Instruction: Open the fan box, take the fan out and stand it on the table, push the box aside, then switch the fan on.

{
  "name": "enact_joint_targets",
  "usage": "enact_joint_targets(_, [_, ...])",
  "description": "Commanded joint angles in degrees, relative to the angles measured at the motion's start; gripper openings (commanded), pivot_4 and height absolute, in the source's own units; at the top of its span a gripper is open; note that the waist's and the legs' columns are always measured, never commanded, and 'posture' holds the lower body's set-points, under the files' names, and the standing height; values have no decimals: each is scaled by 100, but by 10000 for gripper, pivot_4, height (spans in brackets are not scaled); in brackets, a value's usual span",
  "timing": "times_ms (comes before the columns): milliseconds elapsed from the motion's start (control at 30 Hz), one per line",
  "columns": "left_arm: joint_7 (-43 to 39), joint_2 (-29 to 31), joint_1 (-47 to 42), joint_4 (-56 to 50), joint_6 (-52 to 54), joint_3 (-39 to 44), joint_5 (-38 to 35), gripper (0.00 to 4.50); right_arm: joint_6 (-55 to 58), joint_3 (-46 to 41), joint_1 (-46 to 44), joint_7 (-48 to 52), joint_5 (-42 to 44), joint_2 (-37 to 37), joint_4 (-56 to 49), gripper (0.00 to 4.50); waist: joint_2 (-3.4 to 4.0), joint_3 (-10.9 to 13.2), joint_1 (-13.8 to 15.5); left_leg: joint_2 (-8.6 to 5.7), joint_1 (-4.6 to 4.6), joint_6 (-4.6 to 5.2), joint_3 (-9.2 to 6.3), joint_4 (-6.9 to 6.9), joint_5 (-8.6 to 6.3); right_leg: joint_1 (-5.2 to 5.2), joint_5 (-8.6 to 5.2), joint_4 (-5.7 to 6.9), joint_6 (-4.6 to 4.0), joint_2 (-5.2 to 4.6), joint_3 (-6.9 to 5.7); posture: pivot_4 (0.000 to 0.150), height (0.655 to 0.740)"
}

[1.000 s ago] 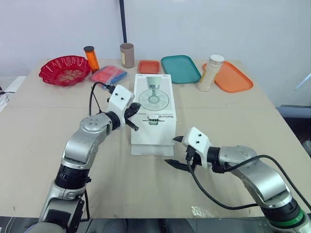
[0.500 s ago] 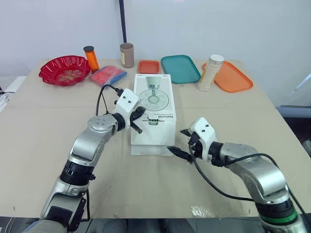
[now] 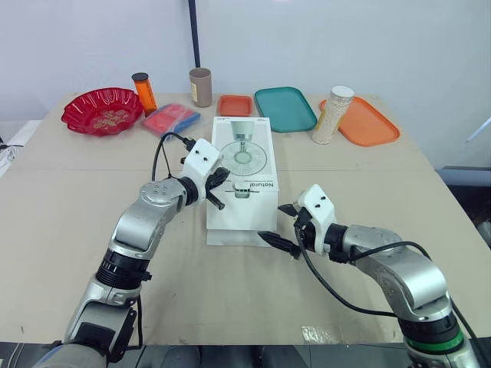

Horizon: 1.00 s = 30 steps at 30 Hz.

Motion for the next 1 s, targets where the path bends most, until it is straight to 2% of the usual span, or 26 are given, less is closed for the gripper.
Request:
enact_joint_targets(33, [10, -12, -59, -150, 62, 2, 8, 1960, -44, -99, -8, 77, 152, -60, -205, 45000, 0, 0, 0, 0, 0, 0, 0, 0, 0, 0, 0, 0, 0, 0, 0, 1500, 7400])
enact_joint_targets(333, [256, -96, -308, -367, 245, 499, -193, 1960, -11, -224, -9, 142, 459, -99, -314, 45000, 0, 0, -2, 0, -1, 0, 0, 1, 0, 0, 0, 0, 0, 0, 0, 1500, 7400])
enact_joint_targets(567, [334, 386, -538, -804, 349, 1383, -477, 1960, 64, -466, 9, 94, 726, -146, -492, 45000, 0, 1, -9, 2, -2, 0, 0, -2, 0, -4, 0, 0, 0, 1, 0, 1500, 7400])
enact_joint_targets(800, [127, 986, 167, -1281, 520, 1572, -619, 1960, 313, -939, -212, 24, 1471, -13, -788, 45000, 0, 1, -4, 2, -2, -1, 1, -1, 0, -3, 0, 0, 0, 0, 0, 1500, 7400])
enact_joint_targets(1000, [262, 960, 349, -1345, 469, 1515, -633, 1960, 358, -1001, -589, -145, 1881, 151, -685, 45000, -1, 1, -3, 3, -2, -2, 0, -1, 1, -3, 1, 0, -1, 1, -1, 1500, 7400])
